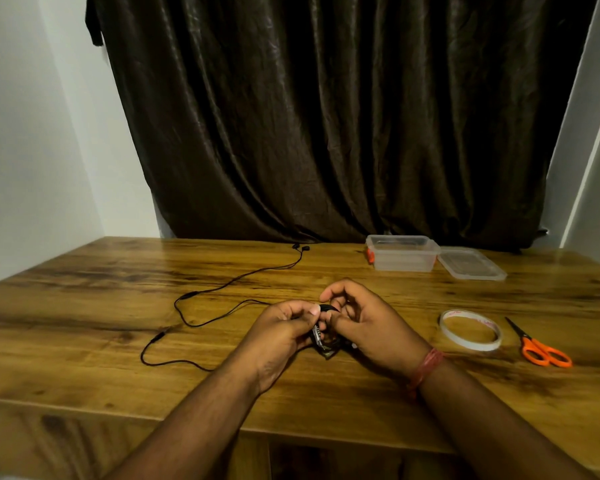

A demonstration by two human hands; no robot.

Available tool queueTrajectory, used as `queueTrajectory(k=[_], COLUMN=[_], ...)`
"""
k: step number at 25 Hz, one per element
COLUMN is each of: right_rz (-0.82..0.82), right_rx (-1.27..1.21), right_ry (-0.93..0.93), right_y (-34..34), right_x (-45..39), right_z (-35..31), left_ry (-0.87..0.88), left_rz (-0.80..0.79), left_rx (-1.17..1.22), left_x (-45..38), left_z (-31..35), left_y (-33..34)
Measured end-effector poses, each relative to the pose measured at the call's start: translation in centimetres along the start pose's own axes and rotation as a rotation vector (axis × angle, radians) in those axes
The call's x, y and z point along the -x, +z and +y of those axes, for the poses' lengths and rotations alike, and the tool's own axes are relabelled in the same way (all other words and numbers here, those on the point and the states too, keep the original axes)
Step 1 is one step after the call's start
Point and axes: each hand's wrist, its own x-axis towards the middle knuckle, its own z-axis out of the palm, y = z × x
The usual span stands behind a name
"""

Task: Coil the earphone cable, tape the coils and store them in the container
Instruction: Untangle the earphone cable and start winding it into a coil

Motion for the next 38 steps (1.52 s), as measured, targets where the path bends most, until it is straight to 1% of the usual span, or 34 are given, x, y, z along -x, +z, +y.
queueTrajectory(k=[8,12,15,18,22,25,28,31,34,38], right_rz=[0.045,0.035,0.009,-0.013,0.029,0.04,0.043,0.045,0.045,0.056], right_rx=[0.102,0.032,0.027,0.06,0.18,0.189,0.21,0.136,0.039,-0.077], right_ry=[0.003,0.016,0.04,0.033,0.025,-0.004,-0.023,-0.008,0.008,0.031], right_y=[-0.1,0.0,0.0,0.2,0.2,0.1,0.0,-0.1,0.1,0.2], right_x=[0.2,0.1,0.2,0.3,0.5,0.6,0.6,0.2,0.1,0.0], right_z=[-0.3,-0.2,0.0,-0.3,-1.0,-1.2,-0.9,-0.2,0.0,0.0], left_ry=[-0.022,-0.031,-0.029,-0.008,-0.005,-0.019,0.016,0.05,0.051,0.047], left_rz=[0.01,0.02,0.028,0.027,-0.003,-0.023,-0.021,-0.022,-0.045,-0.06], left_rx=[-0.016,-0.018,-0.041,-0.072,-0.033,0.007,-0.004,0.026,0.069,0.069], left_x=[0.1,0.1,0.1,0.0,0.1,0.1,0.0,-0.1,-0.1,-0.1], left_z=[0.0,0.1,-0.1,-0.2,-0.1,0.1,0.2,0.2,0.2,0.3], left_y=[-0.4,-0.4,0.0,0.2,0.1,0.0,-0.2,-0.3,-0.3,-0.2])
